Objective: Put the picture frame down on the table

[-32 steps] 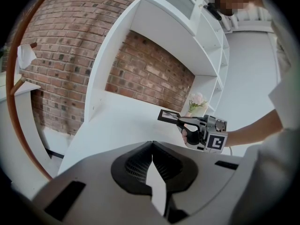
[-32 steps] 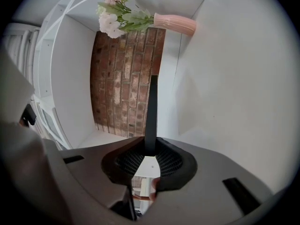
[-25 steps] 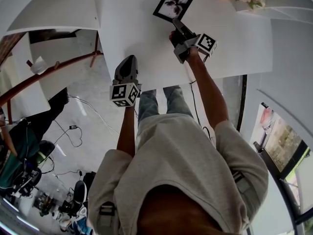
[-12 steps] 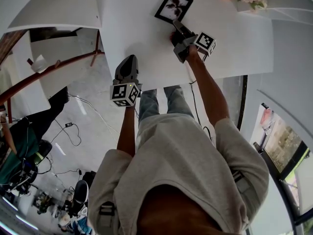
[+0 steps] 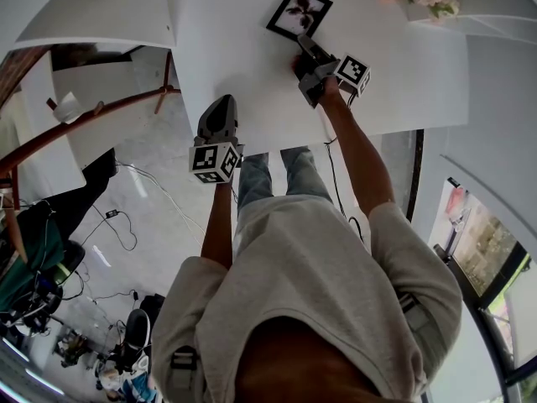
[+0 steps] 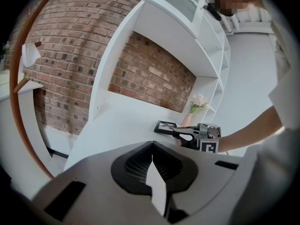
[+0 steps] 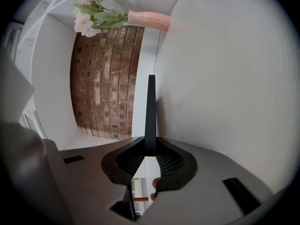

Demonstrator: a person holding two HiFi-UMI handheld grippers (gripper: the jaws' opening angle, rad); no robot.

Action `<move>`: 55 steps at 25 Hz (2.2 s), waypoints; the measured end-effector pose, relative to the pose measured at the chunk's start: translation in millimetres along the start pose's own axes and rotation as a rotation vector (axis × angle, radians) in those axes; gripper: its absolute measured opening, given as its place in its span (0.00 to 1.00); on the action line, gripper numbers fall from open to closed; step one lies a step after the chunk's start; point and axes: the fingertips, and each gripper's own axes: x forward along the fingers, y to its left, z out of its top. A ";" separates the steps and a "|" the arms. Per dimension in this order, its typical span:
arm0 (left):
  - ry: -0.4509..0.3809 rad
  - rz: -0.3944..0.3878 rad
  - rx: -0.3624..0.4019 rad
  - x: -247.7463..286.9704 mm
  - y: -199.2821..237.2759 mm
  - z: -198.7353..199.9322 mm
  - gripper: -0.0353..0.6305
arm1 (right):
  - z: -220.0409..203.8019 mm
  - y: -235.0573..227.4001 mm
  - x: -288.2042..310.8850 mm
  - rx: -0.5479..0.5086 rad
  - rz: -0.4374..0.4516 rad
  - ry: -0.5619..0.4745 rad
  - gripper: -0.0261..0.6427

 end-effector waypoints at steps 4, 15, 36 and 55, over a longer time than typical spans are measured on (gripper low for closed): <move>0.000 0.005 -0.003 -1.6 1.9 -1.5 0.08 | -1.4 3.2 1.3 -0.011 0.017 0.008 0.22; -0.003 -0.001 -0.013 -2.9 1.7 -2.8 0.08 | -11.7 12.0 4.9 -0.245 -0.069 0.100 0.30; -0.008 -0.036 -0.034 -1.8 -7.5 -4.8 0.08 | -13.5 -6.5 -4.3 -1.071 -0.423 0.343 0.33; -0.016 -0.042 -0.044 4.4 -6.9 2.1 0.08 | -8.7 -21.8 -11.9 -1.221 -0.590 0.422 0.33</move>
